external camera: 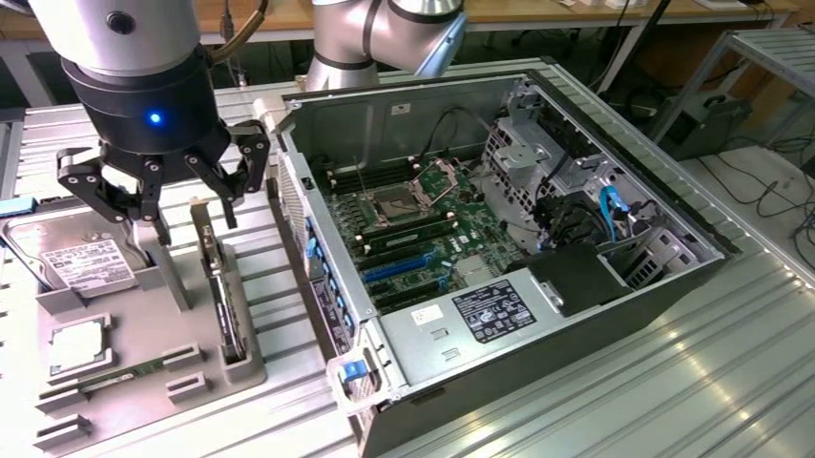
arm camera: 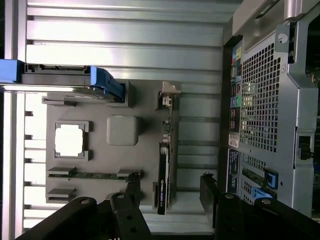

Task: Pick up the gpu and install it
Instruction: 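Pick up the gpu and move the gpu toward the slot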

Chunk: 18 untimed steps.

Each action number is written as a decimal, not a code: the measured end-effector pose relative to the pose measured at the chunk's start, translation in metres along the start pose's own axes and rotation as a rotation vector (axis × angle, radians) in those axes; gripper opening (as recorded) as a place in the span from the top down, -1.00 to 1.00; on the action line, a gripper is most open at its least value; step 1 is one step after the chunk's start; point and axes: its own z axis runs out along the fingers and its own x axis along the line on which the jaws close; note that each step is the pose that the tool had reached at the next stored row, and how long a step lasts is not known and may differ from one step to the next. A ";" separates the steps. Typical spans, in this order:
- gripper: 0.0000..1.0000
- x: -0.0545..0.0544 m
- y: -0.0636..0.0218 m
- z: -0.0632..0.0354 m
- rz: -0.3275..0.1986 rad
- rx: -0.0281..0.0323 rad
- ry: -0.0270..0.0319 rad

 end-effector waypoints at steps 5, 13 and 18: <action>-0.20 0.000 -0.0008 0.0030 -0.001 -0.0014 0.0000; -0.20 0.000 -0.0023 0.0080 -0.003 -0.0033 0.0000; -0.20 0.000 -0.0030 0.0107 -0.005 -0.0039 0.0001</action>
